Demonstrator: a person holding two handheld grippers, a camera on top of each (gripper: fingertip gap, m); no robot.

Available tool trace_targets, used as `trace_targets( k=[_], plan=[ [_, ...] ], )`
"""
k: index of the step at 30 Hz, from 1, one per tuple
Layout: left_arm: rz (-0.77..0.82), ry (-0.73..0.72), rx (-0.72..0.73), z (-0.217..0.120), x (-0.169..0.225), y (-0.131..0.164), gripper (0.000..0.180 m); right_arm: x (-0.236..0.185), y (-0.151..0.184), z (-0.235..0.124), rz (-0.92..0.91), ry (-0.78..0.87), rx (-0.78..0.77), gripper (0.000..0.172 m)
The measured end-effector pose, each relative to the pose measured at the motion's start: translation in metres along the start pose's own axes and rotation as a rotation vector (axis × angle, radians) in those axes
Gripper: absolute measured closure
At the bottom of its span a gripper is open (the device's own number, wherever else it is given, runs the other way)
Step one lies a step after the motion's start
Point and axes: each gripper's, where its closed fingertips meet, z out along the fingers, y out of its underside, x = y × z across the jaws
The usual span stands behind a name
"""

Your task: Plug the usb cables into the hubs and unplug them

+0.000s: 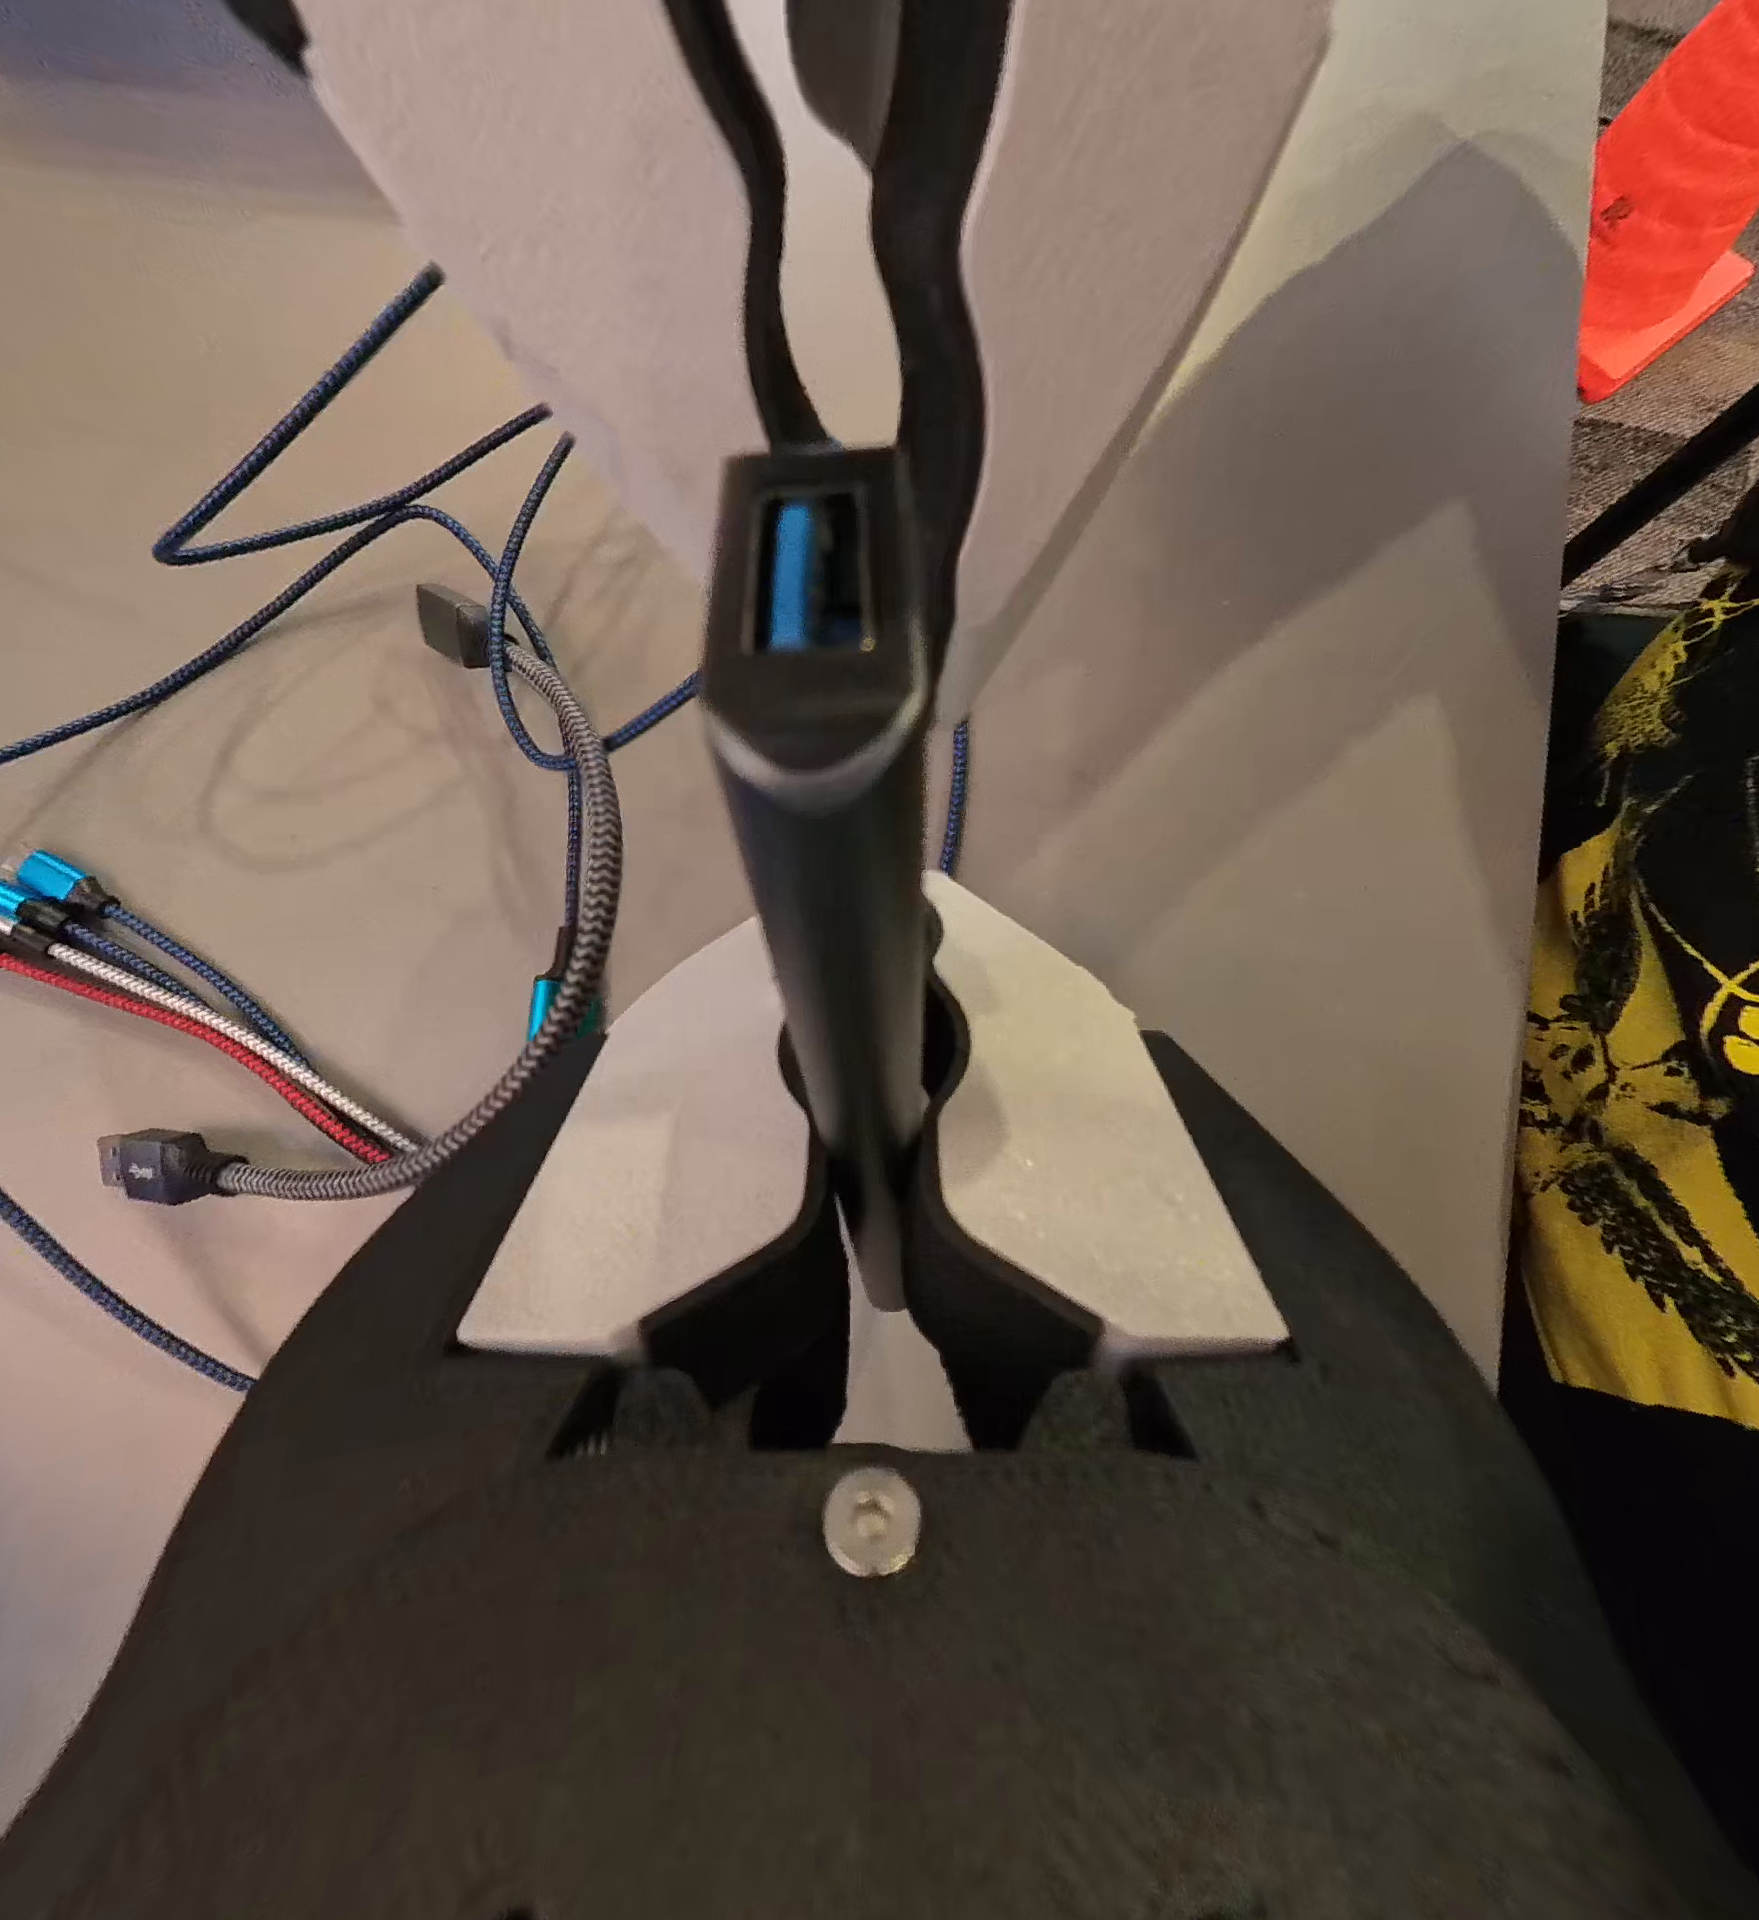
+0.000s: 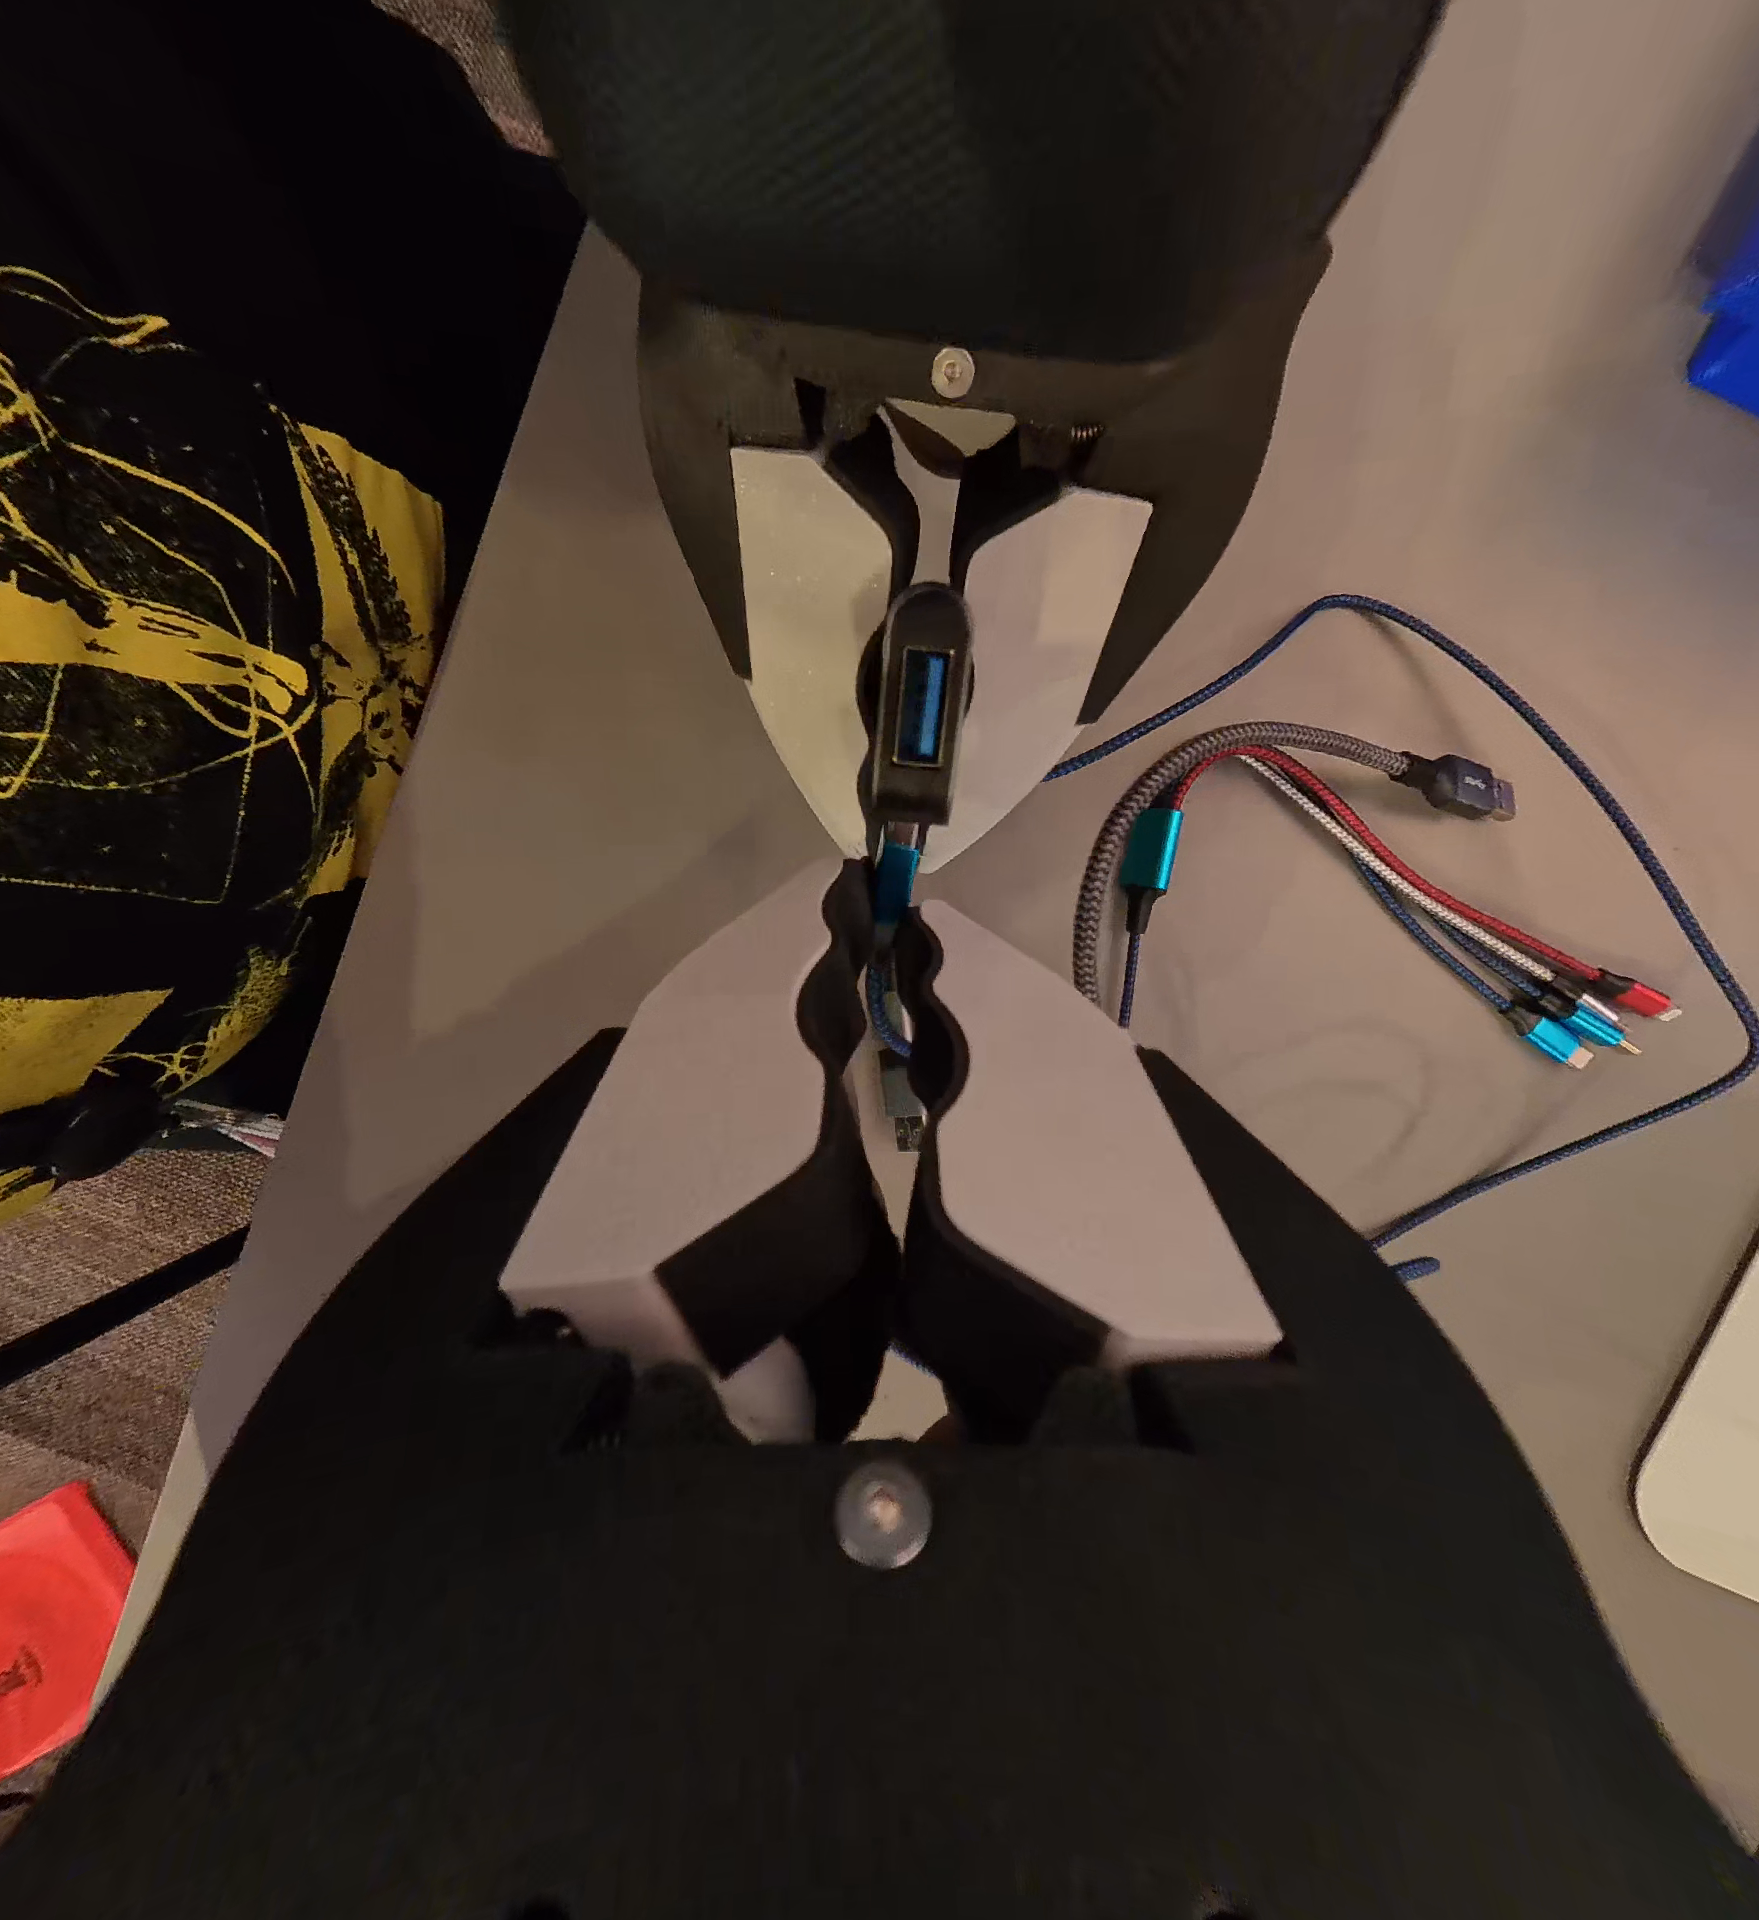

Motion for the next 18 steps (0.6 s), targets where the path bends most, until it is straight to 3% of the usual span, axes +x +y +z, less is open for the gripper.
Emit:
trace_targets(
  k=[3, 4, 6, 10, 14, 18],
  plan=[
    [0.024, 0.016, -0.057, 0.012, 0.005, 0.010, 0.169, -0.004, -0.022, -0.011, 0.005, -0.026, 0.131, 0.172],
    [0.009, 0.026, -0.012, 0.015, 0.009, 0.002, 0.170, -0.006, -0.027, -0.016, -0.005, -0.032, 0.145, 0.172],
    [0.020, -0.051, 0.001, 0.010, -0.004, -0.004, 0.170, -0.006, -0.025, -0.021, -0.017, -0.010, 0.152, 0.172],
    [-0.059, -0.010, 0.018, 0.014, -0.008, 0.000, 0.171, 0.007, -0.019, -0.021, 0.036, 0.004, 0.211, 0.172],
    [-0.097, -0.028, 0.022, 0.005, -0.020, 0.008, 0.171, 0.021, 0.014, -0.033, 0.130, 0.119, 0.209, 0.172],
    [-0.114, -0.028, 0.019, 0.002, -0.023, 0.010, 0.170, -0.005, 0.043, -0.031, 0.119, 0.114, 0.183, 0.172]
  ],
)
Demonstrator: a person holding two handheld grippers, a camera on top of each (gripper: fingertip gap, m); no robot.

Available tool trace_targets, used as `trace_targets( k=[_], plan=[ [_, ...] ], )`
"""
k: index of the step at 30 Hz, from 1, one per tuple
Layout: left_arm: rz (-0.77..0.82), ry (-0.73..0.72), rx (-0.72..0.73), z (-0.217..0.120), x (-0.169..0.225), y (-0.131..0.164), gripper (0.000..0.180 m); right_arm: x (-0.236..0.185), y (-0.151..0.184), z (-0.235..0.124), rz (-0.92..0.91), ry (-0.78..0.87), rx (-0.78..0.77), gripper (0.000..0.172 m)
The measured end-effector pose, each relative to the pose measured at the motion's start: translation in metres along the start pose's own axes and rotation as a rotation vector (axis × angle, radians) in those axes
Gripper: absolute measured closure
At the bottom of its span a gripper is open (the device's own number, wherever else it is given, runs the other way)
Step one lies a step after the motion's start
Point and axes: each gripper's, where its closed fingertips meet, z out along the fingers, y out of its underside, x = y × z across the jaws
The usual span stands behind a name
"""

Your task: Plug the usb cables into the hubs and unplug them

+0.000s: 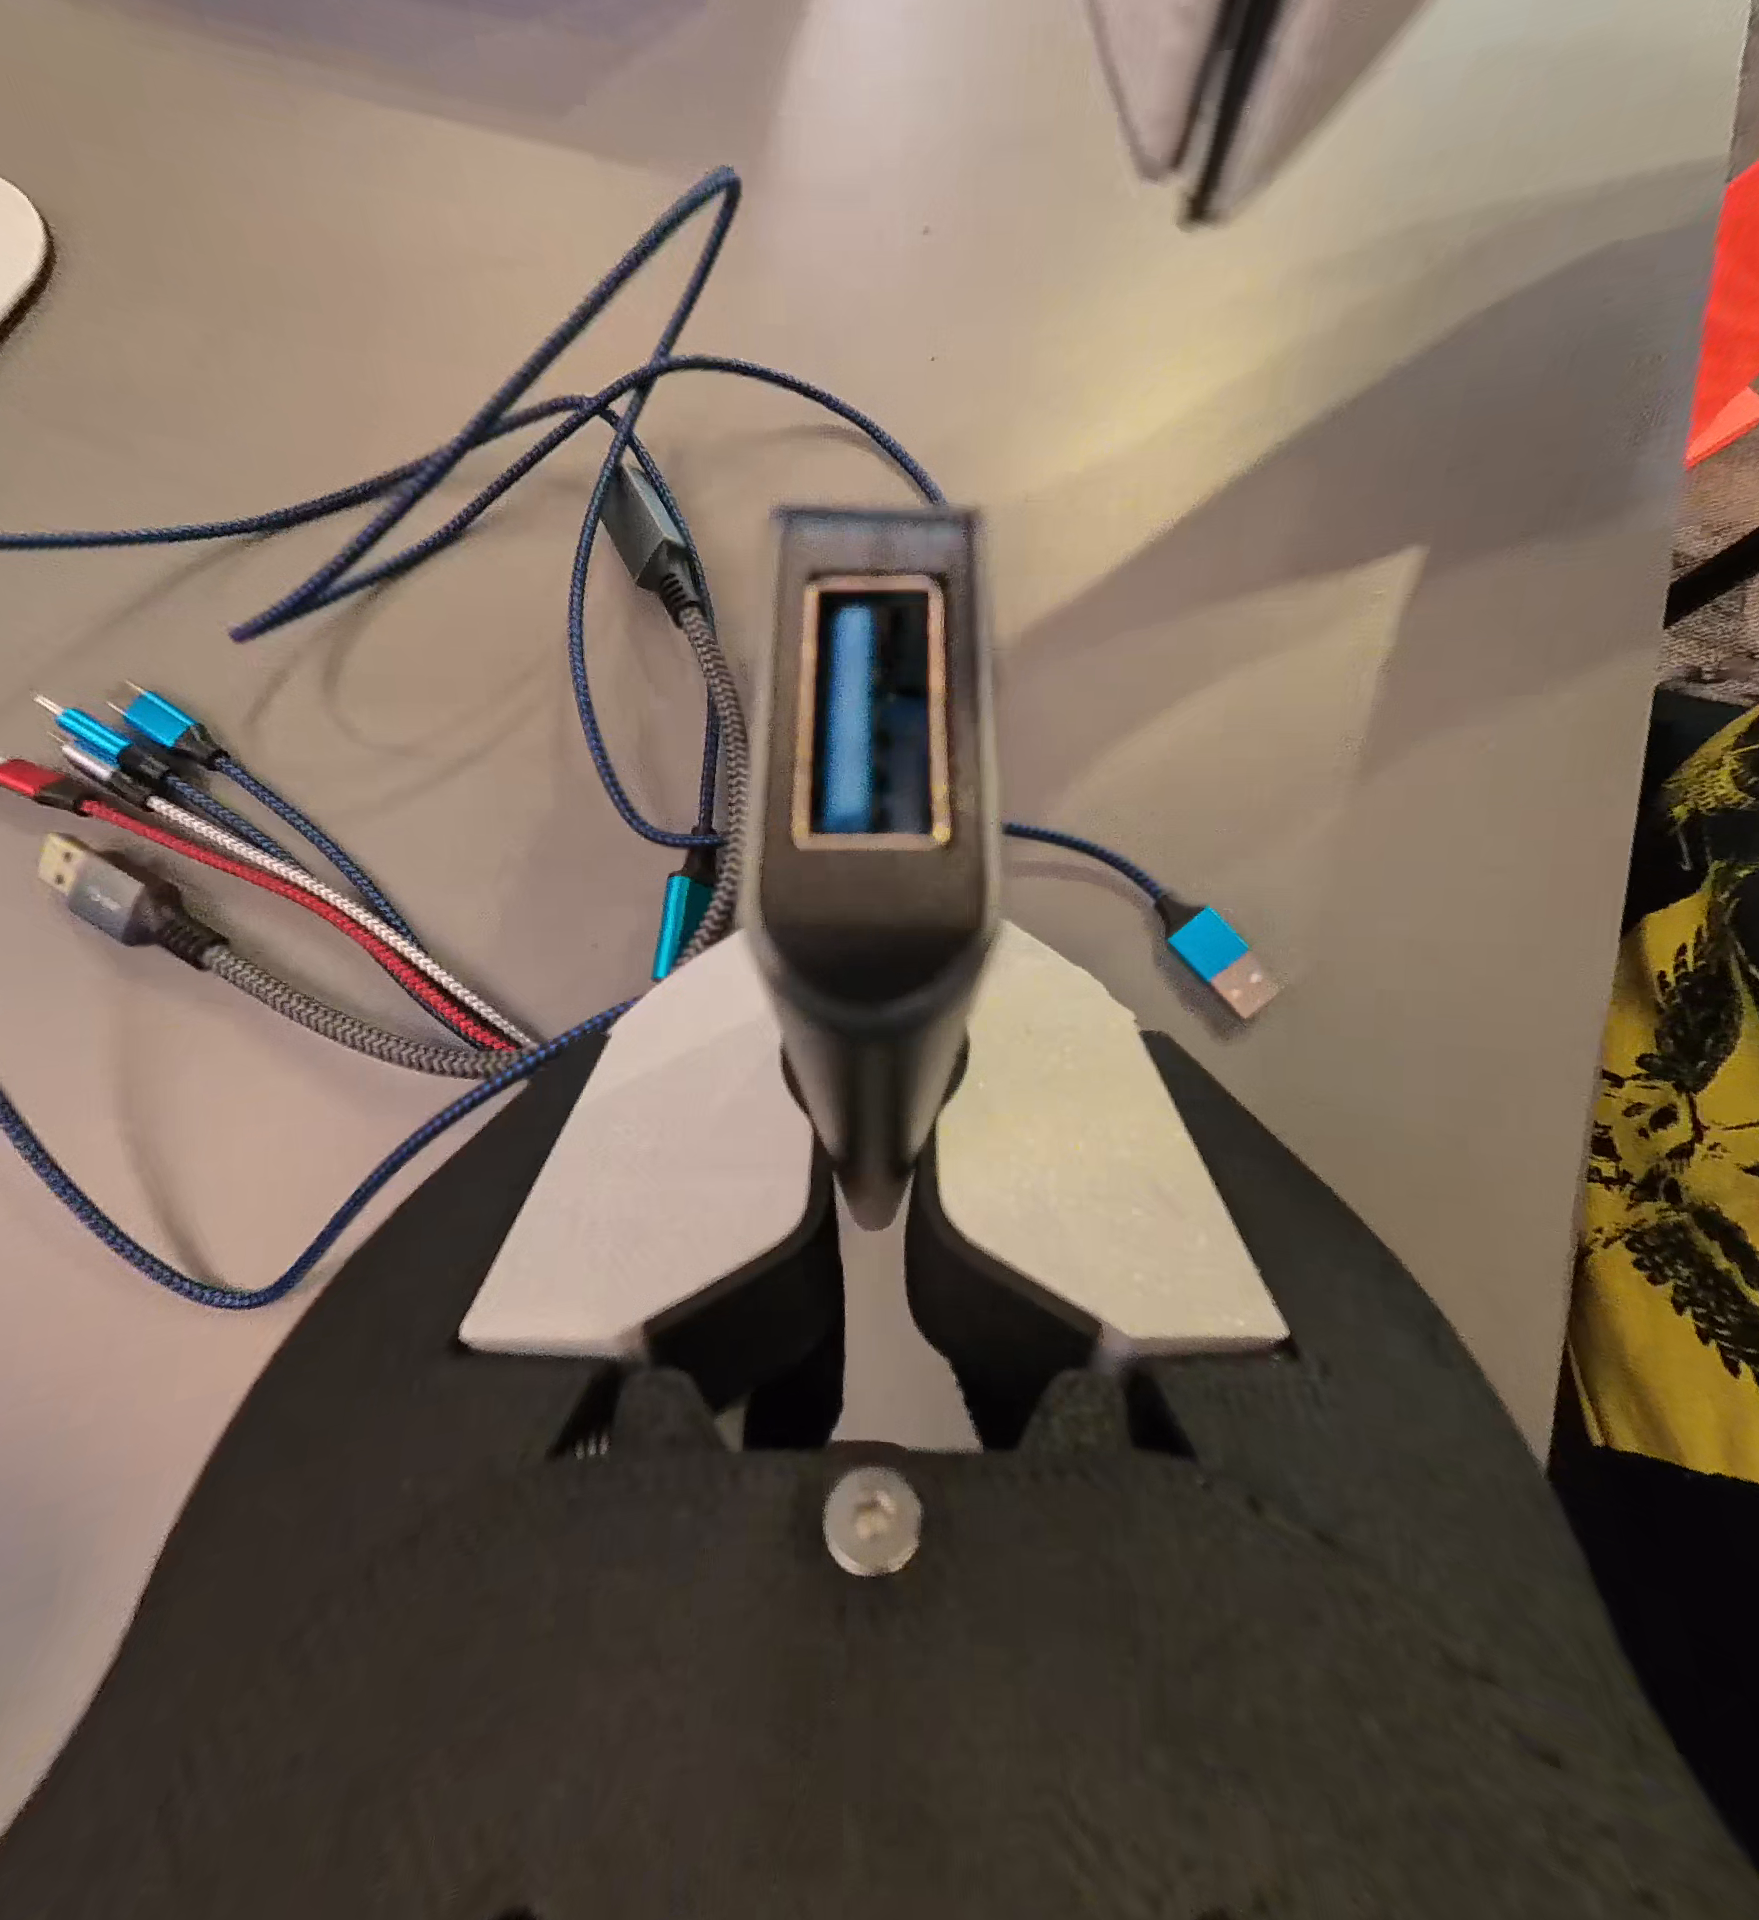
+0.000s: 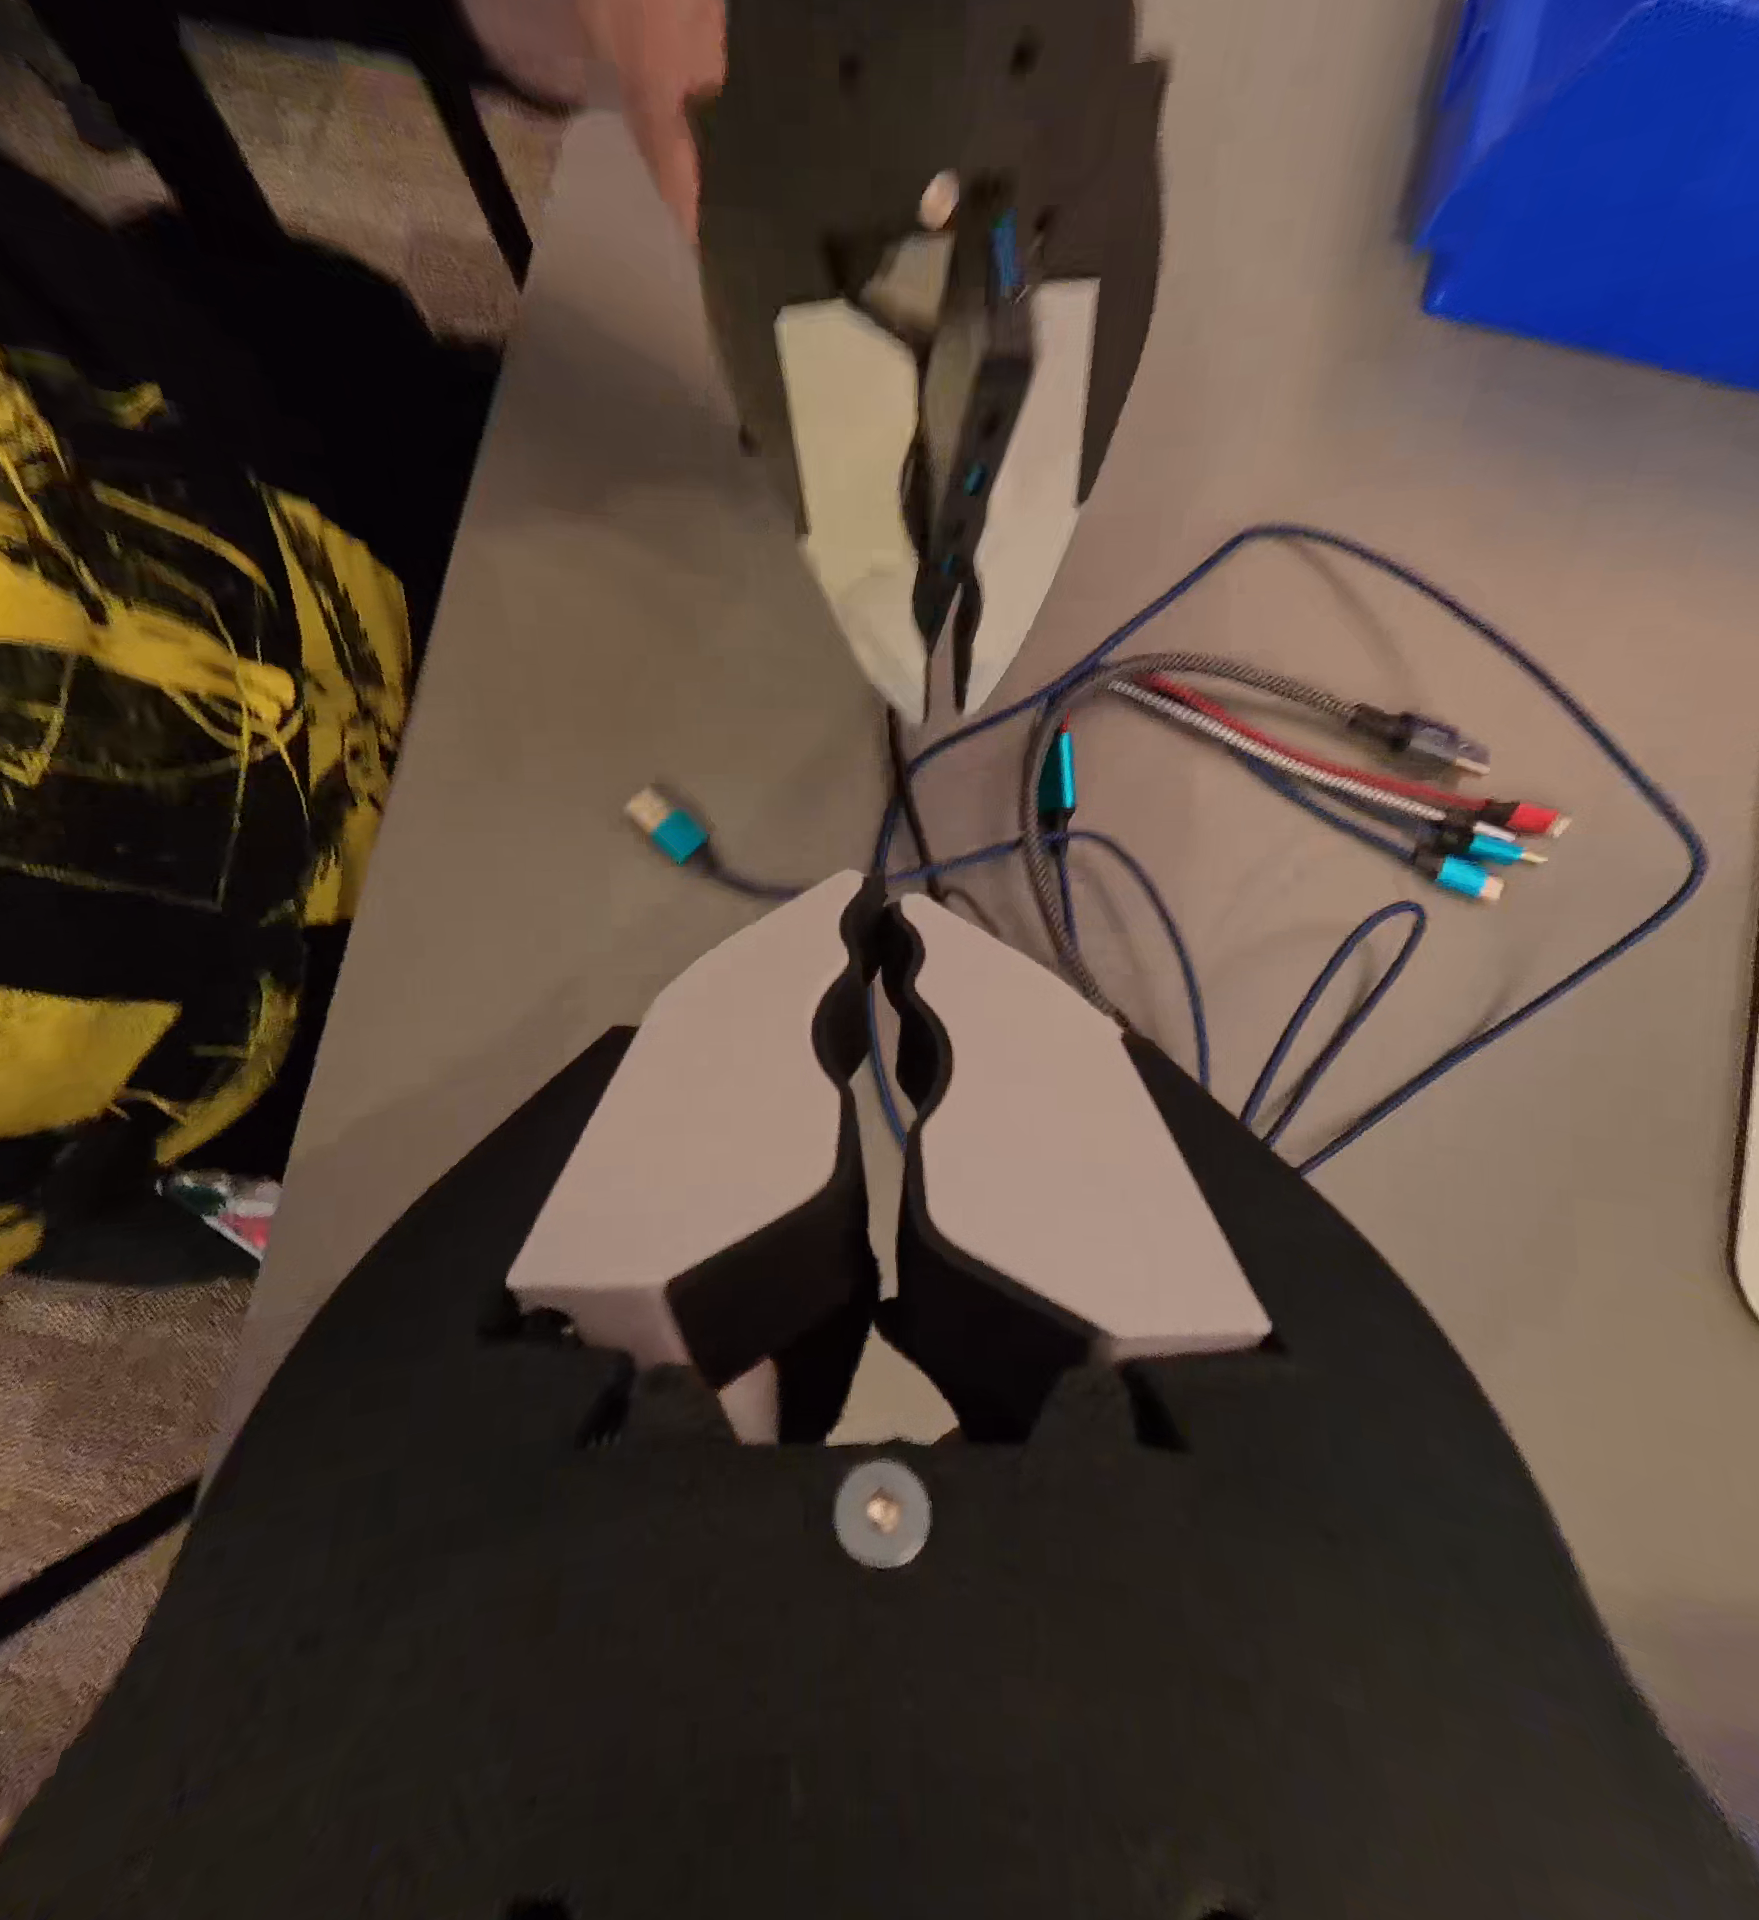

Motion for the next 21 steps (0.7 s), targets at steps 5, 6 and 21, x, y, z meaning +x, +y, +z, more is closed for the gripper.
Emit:
trace_targets(
  k=[5, 6, 21],
  plan=[
    [-0.014, -0.003, 0.001, -0.002, -0.002, 0.001, 0.170, -0.033, 0.016, 0.039, -0.135, -0.088, -0.015, 0.156],
    [-0.011, -0.003, 0.000, -0.004, -0.002, 0.001, 0.170, -0.037, 0.018, 0.051, -0.141, -0.110, -0.026, 0.154],
    [-0.079, 0.019, 0.008, -0.017, -0.008, 0.012, 0.170, -0.034, 0.013, 0.137, 0.030, -0.253, -0.066, 0.154]
  ],
)
